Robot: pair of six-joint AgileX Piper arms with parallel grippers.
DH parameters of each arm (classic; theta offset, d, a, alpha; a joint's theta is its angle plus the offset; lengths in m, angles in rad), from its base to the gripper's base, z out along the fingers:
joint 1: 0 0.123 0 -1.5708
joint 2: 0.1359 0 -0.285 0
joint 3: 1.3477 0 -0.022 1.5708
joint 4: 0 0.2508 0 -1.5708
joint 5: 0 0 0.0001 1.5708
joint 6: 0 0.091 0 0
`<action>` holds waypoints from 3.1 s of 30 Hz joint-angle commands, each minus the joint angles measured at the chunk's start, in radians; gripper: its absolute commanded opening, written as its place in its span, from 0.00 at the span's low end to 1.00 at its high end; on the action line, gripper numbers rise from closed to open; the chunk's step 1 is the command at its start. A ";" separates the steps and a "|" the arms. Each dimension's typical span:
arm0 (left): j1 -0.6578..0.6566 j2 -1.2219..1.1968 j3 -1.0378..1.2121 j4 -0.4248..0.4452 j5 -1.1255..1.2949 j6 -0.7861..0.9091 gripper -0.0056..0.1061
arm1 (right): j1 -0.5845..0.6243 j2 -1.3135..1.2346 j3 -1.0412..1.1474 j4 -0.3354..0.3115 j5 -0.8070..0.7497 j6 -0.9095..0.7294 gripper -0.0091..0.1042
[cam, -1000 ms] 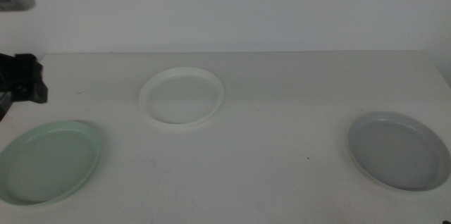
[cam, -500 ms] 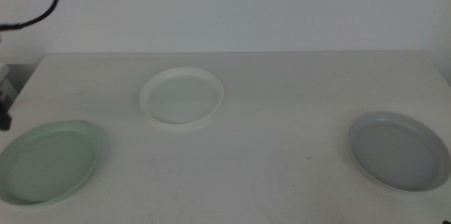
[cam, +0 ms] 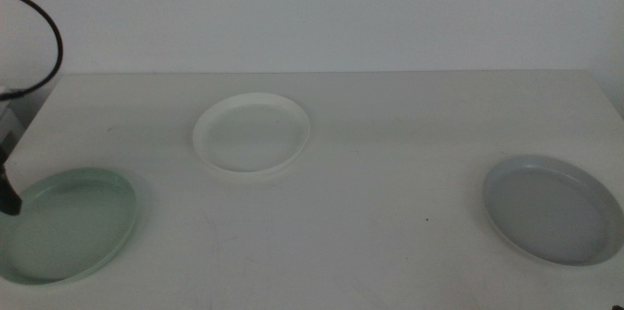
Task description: Stack the three bowls on top of each other.
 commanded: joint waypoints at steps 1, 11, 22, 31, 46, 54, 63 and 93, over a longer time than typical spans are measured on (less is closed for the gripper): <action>0.001 -0.005 -0.031 -0.043 -0.043 0.014 0.99 | -0.008 -0.026 -0.002 -0.007 -0.074 -0.005 0.74; 0.001 0.107 -0.031 -0.087 -0.066 0.077 0.93 | -0.008 -0.026 -0.002 -0.007 -0.074 -0.005 0.74; 0.001 0.128 -0.031 -0.090 -0.056 0.077 0.21 | -0.008 -0.026 -0.002 -0.007 -0.074 -0.005 0.74; -0.001 0.063 -0.031 -0.092 0.008 0.024 0.05 | -0.008 -0.026 -0.002 -0.007 -0.074 -0.005 0.74; -0.341 -0.228 -0.031 -0.114 0.149 -0.268 0.05 | -0.008 -0.026 -0.002 -0.007 -0.074 -0.005 0.74; -0.678 -0.183 -0.031 -0.119 -0.021 -0.409 0.05 | -0.008 -0.026 -0.002 -0.007 -0.074 -0.005 0.74; -0.884 -0.063 -0.031 -0.207 -0.190 -0.428 0.05 | -0.008 -0.026 -0.002 -0.007 -0.074 -0.005 0.74; -0.935 0.064 -0.031 -0.250 -0.262 -0.394 0.86 | -0.008 -0.026 -0.002 -0.007 -0.074 -0.005 0.74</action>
